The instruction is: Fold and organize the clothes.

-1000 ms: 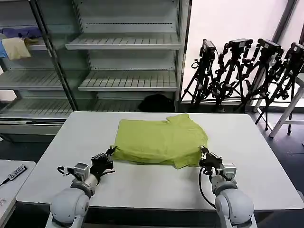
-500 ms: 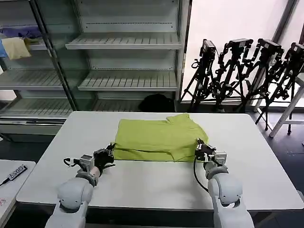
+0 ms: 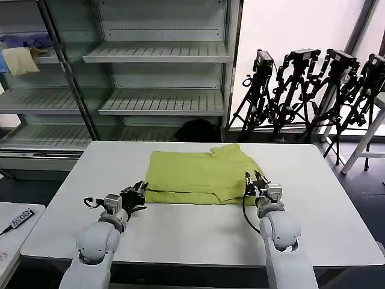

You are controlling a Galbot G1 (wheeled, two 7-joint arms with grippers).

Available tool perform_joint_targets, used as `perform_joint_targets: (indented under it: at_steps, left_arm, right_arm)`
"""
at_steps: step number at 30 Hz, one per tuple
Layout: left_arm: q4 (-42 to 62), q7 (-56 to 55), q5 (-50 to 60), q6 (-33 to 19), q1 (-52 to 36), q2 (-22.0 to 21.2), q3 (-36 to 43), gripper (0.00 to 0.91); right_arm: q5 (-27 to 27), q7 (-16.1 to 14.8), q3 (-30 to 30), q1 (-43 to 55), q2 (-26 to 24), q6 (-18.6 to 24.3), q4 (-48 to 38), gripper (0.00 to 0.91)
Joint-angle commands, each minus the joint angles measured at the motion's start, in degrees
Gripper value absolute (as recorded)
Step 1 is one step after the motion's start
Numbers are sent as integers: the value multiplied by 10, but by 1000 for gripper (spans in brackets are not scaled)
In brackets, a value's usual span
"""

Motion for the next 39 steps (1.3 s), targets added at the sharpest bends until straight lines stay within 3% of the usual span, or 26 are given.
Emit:
perform_joint_targets:
  at_steps: [1,8,15,21,26,29,30,34,35,37,38,39]
  left_arm:
    - [-23,-3,2,1,10,5,-9,907]
    - [-41,-5,6,1,45,8,-4,907]
    - [-44,-5,6,1,57,-1,5,907]
    - [-42,-5,6,1,55,-1,2,907]
    - [-34,-6,7,1,54,-1,-1,907]
    - [-31,-5,7,1,53,0,-2,907]
    - [-29,-5,7,1,52,0,-2,907]
    - [-20,-5,9,1,50,0,-1,897]
    - [-19,-5,10,1,50,0,0,826]
    - [-14,-4,15,1,50,0,1,715]
    - [-13,-3,16,1,50,0,1,595]
    - [-9,-3,18,1,50,-1,2,534]
  right_arm:
    - [-3,-5,7,-45,-9,-3,38,907]
    - [8,-18,30,-125,-24,-3,114,907]
    - [12,-12,46,-136,-26,0,99,907]
    - [14,-13,56,-129,-29,2,78,816]
    - [14,-15,56,-131,-31,7,68,564]
    - [12,-15,55,-132,-30,9,60,464]
    - [10,-16,53,-132,-29,11,55,353]
    - [3,-14,49,-131,-25,12,49,121]
    - [3,-14,49,-131,-25,12,49,50]
    - [-4,-15,46,-130,-25,11,49,20]
    - [-5,-15,46,-129,-25,11,48,0]
    - [-6,-15,46,-129,-26,10,47,0]
